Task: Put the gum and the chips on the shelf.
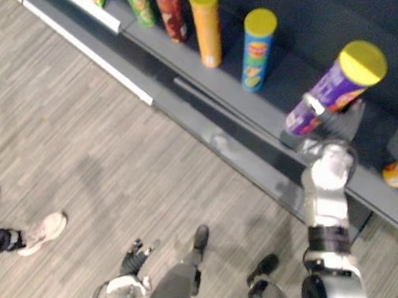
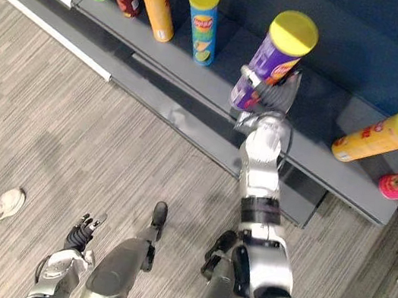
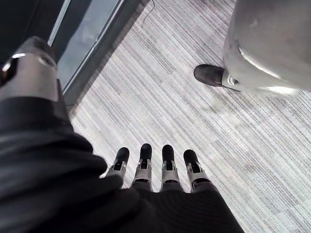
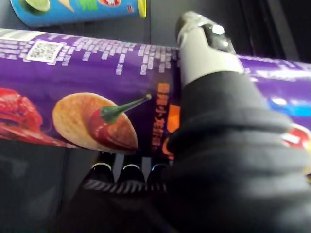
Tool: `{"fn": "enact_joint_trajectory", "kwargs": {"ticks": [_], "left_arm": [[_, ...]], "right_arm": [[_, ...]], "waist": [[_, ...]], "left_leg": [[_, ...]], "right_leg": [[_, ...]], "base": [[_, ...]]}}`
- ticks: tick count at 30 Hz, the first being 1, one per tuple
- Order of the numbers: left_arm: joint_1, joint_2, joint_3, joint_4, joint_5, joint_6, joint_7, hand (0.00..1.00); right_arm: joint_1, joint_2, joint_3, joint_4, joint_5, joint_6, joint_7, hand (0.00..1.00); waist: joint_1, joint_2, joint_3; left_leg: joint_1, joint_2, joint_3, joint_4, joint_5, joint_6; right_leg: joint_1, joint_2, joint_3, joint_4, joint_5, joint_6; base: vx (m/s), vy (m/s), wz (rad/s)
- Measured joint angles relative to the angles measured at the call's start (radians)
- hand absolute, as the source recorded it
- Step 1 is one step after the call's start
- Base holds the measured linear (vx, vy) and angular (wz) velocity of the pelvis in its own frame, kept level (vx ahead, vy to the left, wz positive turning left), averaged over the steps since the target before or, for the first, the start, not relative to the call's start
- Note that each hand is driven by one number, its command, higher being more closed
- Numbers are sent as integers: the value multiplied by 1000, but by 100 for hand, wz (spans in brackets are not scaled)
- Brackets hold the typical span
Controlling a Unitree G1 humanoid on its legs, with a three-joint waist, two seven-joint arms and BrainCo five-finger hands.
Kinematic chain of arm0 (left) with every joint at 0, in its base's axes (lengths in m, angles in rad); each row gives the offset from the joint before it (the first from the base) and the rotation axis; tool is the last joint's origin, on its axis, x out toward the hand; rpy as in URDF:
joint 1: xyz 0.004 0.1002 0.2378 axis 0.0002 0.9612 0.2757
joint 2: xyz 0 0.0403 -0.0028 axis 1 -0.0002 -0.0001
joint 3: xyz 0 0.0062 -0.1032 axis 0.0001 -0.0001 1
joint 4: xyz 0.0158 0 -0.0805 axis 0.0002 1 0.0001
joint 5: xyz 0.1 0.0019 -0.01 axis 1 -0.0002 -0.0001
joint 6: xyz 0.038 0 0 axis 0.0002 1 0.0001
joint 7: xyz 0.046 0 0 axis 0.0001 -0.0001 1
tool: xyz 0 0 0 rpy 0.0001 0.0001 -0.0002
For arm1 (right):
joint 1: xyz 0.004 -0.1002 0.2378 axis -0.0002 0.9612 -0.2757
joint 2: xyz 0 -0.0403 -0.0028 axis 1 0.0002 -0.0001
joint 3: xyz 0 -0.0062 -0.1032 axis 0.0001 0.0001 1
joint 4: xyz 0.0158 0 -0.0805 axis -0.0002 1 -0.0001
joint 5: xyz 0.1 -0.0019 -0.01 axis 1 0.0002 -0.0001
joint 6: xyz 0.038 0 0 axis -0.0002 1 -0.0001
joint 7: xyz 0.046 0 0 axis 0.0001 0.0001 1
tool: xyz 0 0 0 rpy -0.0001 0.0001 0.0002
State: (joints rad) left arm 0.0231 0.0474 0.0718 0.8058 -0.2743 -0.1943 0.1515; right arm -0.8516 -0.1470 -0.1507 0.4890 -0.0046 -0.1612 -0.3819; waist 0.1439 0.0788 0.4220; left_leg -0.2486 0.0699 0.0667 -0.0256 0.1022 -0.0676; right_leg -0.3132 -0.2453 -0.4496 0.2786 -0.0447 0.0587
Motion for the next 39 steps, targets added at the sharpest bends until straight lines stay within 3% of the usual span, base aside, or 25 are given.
{"fn": "enact_joint_trajectory", "kwargs": {"ticks": [7, 11, 21, 35, 39], "left_arm": [[-34, 1, -39, -8, -37, -12, 8, 0], [-57, 2, -59, -7, -38, -14, 21, 0], [-83, 3, -90, -4, -77, -23, 40, 0], [-117, 3, -121, 27, -78, -24, 40, 0], [-135, 3, -129, 29, -78, -28, 40, 0]], "right_arm": [[-127, -70, -40, 106, -68, 29, -95, 100], [-141, -110, -46, 127, -77, 35, -105, 100], [-198, -122, -80, 233, -78, 60, -135, 100], [-232, -135, -84, 235, -108, 40, -183, 100], [-269, -169, -113, 235, -108, 30, -211, 100]], "waist": [[9, 38, 20], [27, 61, 31], [28, 99, 48], [36, 120, 56], [52, 149, 53]], "left_leg": [[-77, -14, -28, 13, 15, 0], [-101, -14, -33, 8, 30, 4], [-136, -19, -48, -7, 56, 0], [-171, -23, -53, -7, 71, -7], [-198, -26, -66, -8, 84, -9]], "right_leg": [[-71, -22, -7, 41, -7, -3], [-99, -24, -8, 52, -9, -6], [-158, -42, -6, 109, -30, -16], [-208, -54, 0, 145, -37, -26], [-235, -63, -9, 163, -42, -28]], "base": [[-9, -13, 11], [1, -44, 5], [-6, -50, 5], [-16, -50, 1], [-20, -49, 8]]}}
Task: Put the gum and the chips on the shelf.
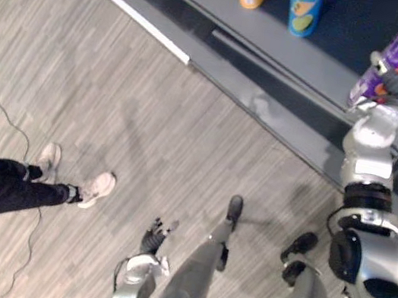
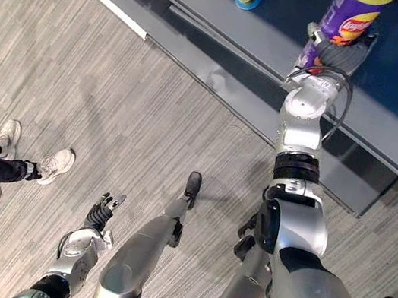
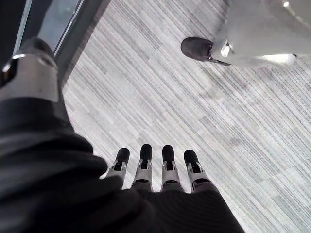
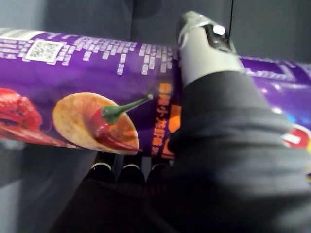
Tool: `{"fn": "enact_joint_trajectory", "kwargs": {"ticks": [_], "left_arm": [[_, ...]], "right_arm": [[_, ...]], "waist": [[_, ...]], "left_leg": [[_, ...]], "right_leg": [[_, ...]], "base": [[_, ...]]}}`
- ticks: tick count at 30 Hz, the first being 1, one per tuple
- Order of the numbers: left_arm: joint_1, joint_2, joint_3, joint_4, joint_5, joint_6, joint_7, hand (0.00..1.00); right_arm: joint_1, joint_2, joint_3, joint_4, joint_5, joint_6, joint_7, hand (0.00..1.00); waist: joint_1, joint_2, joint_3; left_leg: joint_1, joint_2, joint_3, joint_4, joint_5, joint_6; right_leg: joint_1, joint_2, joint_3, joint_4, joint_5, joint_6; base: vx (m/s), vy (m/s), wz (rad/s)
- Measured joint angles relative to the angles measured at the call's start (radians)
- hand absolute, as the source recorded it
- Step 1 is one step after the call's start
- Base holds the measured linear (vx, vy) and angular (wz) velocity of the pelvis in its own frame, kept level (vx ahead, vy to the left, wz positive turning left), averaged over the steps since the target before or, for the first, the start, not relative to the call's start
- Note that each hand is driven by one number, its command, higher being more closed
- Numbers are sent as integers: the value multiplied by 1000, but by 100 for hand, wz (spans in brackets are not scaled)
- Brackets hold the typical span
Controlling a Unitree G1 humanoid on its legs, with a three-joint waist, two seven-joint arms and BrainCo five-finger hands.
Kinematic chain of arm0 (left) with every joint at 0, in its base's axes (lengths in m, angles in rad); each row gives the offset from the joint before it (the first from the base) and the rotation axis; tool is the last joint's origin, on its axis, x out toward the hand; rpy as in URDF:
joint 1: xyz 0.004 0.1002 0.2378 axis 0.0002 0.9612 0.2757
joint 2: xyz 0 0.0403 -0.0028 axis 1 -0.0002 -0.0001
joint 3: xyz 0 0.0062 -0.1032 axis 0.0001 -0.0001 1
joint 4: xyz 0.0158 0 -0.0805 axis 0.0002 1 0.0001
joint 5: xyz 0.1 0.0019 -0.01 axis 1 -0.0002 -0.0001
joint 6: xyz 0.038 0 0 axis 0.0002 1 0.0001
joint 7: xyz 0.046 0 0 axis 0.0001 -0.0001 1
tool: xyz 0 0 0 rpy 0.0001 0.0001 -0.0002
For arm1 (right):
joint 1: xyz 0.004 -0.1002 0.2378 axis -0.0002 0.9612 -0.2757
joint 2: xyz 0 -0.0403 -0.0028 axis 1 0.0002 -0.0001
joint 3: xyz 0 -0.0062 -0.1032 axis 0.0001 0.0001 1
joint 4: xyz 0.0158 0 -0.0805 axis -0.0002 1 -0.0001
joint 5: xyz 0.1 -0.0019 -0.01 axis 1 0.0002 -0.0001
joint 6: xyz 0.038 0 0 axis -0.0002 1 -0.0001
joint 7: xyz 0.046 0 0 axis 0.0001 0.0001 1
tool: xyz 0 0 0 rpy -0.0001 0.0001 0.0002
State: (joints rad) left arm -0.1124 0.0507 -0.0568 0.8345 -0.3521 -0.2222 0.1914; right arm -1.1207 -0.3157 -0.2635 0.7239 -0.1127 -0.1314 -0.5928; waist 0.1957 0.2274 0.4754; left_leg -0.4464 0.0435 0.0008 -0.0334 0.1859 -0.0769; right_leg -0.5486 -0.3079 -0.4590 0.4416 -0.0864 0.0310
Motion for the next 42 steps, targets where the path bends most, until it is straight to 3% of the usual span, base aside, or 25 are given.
{"fn": "enact_joint_trajectory", "kwargs": {"ticks": [7, 26, 39, 40, 42], "left_arm": [[-3, 1, -23, -1, -1, -9, 0, 0], [-23, 1, -66, -6, -38, -9, -2, 0], [-44, 1, -66, -1, -38, -9, -3, 0], [-44, 1, -66, -1, -38, -9, -3, 0], [-44, 1, -66, -1, -38, -9, -3, 0]], "right_arm": [[-19, -21, -6, 1, 0, -9, -13, 100], [-46, -64, -6, 39, 4, -92, -37, 100], [-20, -56, -5, 36, 4, -102, -32, 100], [-15, -55, -5, 34, 4, -105, -31, 0], [-10, -43, -7, 49, 6, -88, -31, 0]], "waist": [[4, 4, -1], [26, 12, -6], [30, 12, -6], [30, 12, -6], [30, 12, -6]], "left_leg": [[-21, -7, -13, -3, 12, 1], [-75, -19, -34, 1, 24, -5], [-75, -18, -15, 8, 23, -4], [-75, -18, -15, 9, 22, -4], [-75, -17, -13, 9, 22, -4]], "right_leg": [[-29, -13, -2, 27, -9, -4], [-91, -37, -11, 66, -28, -6], [-96, -35, 1, 66, -33, -1], [-96, -35, 2, 66, -32, -1], [-97, -34, 4, 66, -32, -1]], "base": [[-23, -56, 5], [-21, -52, 3], [-19, -46, -2], [-18, -52, -2], [-12, -46, -2]]}}
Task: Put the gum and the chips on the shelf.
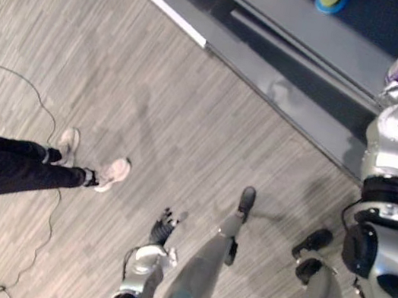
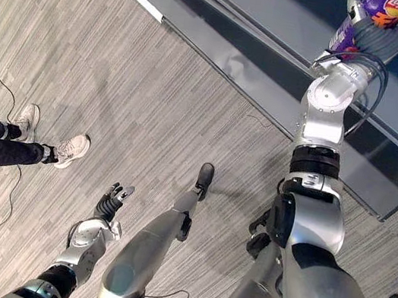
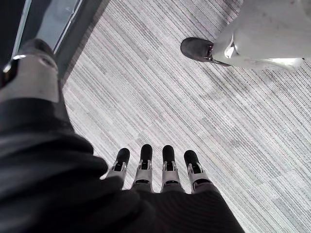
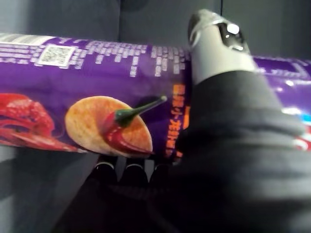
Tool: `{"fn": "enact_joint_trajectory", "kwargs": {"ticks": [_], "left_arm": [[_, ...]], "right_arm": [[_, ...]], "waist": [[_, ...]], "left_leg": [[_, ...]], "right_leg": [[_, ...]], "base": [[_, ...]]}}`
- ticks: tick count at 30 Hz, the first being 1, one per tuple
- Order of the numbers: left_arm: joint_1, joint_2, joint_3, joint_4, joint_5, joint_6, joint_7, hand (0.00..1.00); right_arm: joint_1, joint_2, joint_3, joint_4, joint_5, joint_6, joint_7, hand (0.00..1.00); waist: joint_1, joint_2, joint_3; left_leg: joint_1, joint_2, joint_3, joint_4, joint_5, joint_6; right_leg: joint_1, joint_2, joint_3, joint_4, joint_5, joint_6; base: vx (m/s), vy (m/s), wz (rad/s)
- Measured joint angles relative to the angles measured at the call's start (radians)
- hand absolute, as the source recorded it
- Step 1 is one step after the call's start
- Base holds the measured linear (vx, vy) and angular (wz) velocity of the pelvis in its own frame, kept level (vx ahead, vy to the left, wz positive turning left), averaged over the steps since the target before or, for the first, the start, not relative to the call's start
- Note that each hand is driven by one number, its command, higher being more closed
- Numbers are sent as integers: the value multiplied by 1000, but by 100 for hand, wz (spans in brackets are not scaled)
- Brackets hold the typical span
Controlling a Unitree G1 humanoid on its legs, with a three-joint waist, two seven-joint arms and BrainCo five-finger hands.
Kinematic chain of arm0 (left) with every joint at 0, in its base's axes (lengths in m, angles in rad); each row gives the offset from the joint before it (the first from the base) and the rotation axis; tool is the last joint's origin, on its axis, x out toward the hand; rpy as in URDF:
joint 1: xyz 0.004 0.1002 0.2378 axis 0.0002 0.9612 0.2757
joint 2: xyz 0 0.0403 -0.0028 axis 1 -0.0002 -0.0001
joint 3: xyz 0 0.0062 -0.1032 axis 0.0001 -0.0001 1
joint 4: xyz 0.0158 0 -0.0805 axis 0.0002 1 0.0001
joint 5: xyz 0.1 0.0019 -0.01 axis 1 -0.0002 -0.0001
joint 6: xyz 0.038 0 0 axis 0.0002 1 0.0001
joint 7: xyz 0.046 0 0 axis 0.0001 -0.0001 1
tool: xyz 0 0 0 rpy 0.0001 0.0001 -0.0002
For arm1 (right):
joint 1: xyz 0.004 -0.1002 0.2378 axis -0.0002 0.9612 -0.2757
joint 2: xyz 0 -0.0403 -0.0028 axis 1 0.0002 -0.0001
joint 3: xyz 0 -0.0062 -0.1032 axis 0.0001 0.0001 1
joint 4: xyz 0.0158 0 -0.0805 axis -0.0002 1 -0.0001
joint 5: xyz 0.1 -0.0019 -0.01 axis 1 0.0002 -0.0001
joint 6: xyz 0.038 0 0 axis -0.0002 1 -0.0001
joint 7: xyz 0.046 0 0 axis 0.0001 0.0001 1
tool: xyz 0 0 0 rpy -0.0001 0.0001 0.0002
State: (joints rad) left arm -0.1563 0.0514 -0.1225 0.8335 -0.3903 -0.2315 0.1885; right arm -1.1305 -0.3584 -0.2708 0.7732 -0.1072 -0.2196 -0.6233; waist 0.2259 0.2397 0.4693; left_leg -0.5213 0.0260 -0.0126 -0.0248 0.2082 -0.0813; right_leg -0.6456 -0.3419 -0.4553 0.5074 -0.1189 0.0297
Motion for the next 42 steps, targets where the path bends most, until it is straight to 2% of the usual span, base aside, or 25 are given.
{"fn": "enact_joint_trajectory", "kwargs": {"ticks": [2, 4, 9, 23, 28, 31, 33, 34, 35, 37, 38, 40, 42], "left_arm": [[0, 0, 0, 5, 0, 0, 0, 0], [0, 0, 2, 5, 0, 0, 0, 0], [-2, -2, 3, 5, 0, 0, 0, 0], [-2, -9, 7, 13, 0, 2, 0, 0], [-2, -10, 14, 64, 10, 8, 0, 0], [-1, -10, 16, 88, 22, 19, -1, 0], [0, -9, 42, 109, 25, 23, -7, 0], [2, -4, 71, 128, 47, 27, -14, 0], [4, -3, 78, 130, 51, 28, -16, 0], [16, 9, 114, 156, 62, 44, -23, 0], [20, 13, 126, 157, 71, 49, -25, 0], [51, 30, 151, 165, 116, 70, -40, 0], [74, 31, 194, 167, 143, 80, -44, 0]], "right_arm": [[37, 17, -11, 38, 9, 26, 0, 0], [75, 25, -15, 4, -2, -5, -5, 0], [76, 27, -35, -1, 1, 9, 1, 0], [148, 68, -32, 6, 1, 6, 34, 0], [224, 107, -12, 30, 11, -2, 47, 0], [296, 124, 48, 29, 10, -3, 73, 0], [352, 144, 90, 29, 11, 1, 90, 0], [401, 168, 126, 25, 15, 5, 113, 0], [411, 175, 132, 25, 19, 6, 116, 0], [527, 239, 189, -15, 41, 19, 155, 0], [561, 257, 209, -24, 48, 25, 172, 0], [706, 309, 272, -43, 75, 43, 239, 0], [795, 339, 301, -82, 89, 46, 284, 0]], "waist": [[3, 0, 0], [7, 0, 0], [7, 0, 0], [-4, -1, 0], [-21, -4, 0], [-42, -7, 0], [-61, -22, 0], [-67, -47, -1], [-70, -54, -1], [-89, -105, -3], [-90, -119, -3], [-96, -171, -24], [-117, -196, -41]], "left_leg": [[-3, 1, 1, 0, -1, 0], [-15, 2, 3, 0, -1, -1], [-17, 5, 9, 13, -1, -1], [17, 25, 30, 42, -30, -5], [76, 35, 34, 62, -53, -4], [120, 37, 35, 63, -63, -4], [153, 42, 37, 62, -72, -4], [182, 49, 47, 62, -81, -6], [189, 51, 49, 62, -83, -8], [238, 67, 60, 61, -99, -14], [253, 73, 66, 61, -105, -15], [297, 89, 95, 61, -123, -21], [322, 97, 110, 58, -131, -22]], "right_leg": [[-6, 2, 3, 0, 0, 0], [-21, 4, 10, 1, 0, 0], [-24, 8, 20, 4, 4, -6], [26, 31, 25, -18, 5, -5], [100, 46, 24, -38, 5, -5], [151, 51, 22, -53, 5, -3], [188, 60, 21, -68, 5, -1], [217, 69, 24, -80, 5, -2], [224, 71, 25, -84, 5, -2], [279, 95, 30, -116, 7, 0], [292, 103, 34, -124, 7, 1], [332, 128, 57, -156, 10, 7], [356, 141, 67, -180, 14, 14]], "base": [[-7, -52, -5], [-9, -58, -7], [-8, -49, -5], [-18, -50, -4], [24, -47, -5], [34, -20, -3], [41, -35, -9], [31, -35, -15], [38, -47, -18], [35, -45, -20], [57, -60, -32], [70, -55, -36], [65, -21, -26]]}}
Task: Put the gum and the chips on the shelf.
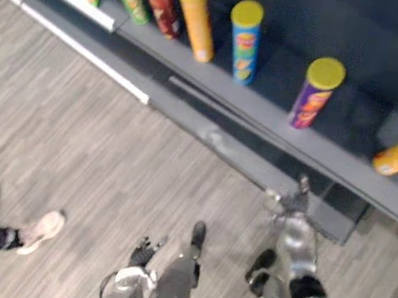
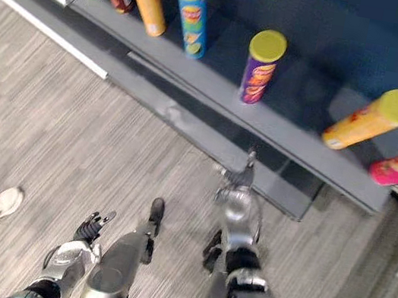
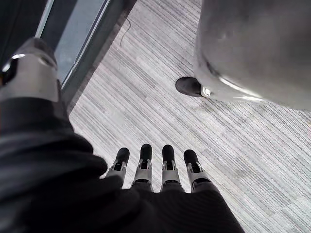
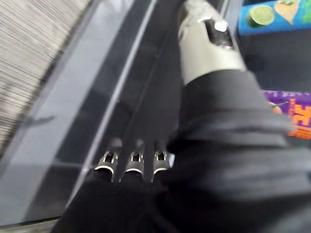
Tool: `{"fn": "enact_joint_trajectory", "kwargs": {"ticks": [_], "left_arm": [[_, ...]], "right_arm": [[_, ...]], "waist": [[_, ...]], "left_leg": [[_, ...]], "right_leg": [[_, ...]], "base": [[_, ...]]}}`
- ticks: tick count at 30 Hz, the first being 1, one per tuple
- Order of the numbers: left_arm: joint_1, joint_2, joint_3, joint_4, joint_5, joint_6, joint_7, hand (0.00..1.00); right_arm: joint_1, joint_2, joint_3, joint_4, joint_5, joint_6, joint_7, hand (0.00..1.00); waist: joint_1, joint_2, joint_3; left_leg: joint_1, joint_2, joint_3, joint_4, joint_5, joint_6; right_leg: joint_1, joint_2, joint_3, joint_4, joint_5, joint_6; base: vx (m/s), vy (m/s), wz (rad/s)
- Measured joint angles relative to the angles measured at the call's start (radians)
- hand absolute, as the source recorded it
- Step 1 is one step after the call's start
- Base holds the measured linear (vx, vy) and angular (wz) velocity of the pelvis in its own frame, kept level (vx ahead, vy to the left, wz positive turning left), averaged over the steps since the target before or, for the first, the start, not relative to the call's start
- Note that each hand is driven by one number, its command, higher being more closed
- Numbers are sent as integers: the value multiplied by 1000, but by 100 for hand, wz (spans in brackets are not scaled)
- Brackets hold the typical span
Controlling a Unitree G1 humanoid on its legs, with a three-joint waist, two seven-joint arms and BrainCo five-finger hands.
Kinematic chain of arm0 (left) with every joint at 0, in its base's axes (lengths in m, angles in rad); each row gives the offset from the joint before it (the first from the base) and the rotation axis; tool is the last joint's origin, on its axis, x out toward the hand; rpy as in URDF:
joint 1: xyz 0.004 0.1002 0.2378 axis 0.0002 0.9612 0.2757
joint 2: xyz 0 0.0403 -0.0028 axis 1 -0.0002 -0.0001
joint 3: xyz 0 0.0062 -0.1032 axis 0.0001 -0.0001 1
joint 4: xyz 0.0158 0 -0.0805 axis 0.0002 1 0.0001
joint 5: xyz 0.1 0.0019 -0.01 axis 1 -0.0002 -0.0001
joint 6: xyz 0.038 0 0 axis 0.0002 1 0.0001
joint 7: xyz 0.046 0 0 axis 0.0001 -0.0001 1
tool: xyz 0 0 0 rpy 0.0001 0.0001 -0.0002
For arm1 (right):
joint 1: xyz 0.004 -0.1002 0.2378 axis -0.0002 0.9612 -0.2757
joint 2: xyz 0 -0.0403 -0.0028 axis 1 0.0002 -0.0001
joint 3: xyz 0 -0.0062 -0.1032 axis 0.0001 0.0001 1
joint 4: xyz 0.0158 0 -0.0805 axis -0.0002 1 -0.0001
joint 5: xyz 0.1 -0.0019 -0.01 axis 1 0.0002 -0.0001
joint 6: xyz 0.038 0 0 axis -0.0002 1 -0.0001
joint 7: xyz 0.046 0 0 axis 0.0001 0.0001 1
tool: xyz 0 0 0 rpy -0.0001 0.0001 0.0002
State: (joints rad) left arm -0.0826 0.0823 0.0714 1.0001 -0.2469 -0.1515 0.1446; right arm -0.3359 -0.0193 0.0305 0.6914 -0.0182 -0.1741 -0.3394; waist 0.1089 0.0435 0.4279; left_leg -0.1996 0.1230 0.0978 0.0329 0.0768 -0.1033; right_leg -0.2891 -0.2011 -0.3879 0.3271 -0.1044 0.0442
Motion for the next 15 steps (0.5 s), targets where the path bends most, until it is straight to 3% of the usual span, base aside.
{"fn": "enact_joint_trajectory", "kwargs": {"ticks": [5, 8, 12, 15], "left_arm": [[50, -1, 75, 48, 72, 10, -17, 0], [81, -1, 94, 66, 104, 10, -43, 0], [117, -14, 135, 74, 135, 11, -69, 0], [129, -20, 164, 77, 144, 12, -78, 0]], "right_arm": [[241, -14, 58, -170, -1, -10, 113, 0], [371, -24, 58, -177, -1, -14, 186, 0], [542, -29, 44, -86, -2, -15, 278, 0], [544, -24, -36, 27, -3, -22, 306, 0]], "waist": [[-36, -48, -114], [-71, -66, -171], [-83, -72, -225], [-97, -72, -246]], "left_leg": [[96, 15, 89, -75, -2, -1], [169, 16, 128, -119, -9, -1], [223, 15, 160, -125, -36, -4], [241, 10, 165, -127, -44, -3]], "right_leg": [[56, 50, 68, -112, 52, 8], [111, 66, 97, -162, 65, 17], [167, 75, 119, -203, 74, 27], [191, 75, 124, -225, 82, 34]], "base": [[96, 10, -48], [122, 31, -38], [109, 29, -21], [73, 24, -6]]}}
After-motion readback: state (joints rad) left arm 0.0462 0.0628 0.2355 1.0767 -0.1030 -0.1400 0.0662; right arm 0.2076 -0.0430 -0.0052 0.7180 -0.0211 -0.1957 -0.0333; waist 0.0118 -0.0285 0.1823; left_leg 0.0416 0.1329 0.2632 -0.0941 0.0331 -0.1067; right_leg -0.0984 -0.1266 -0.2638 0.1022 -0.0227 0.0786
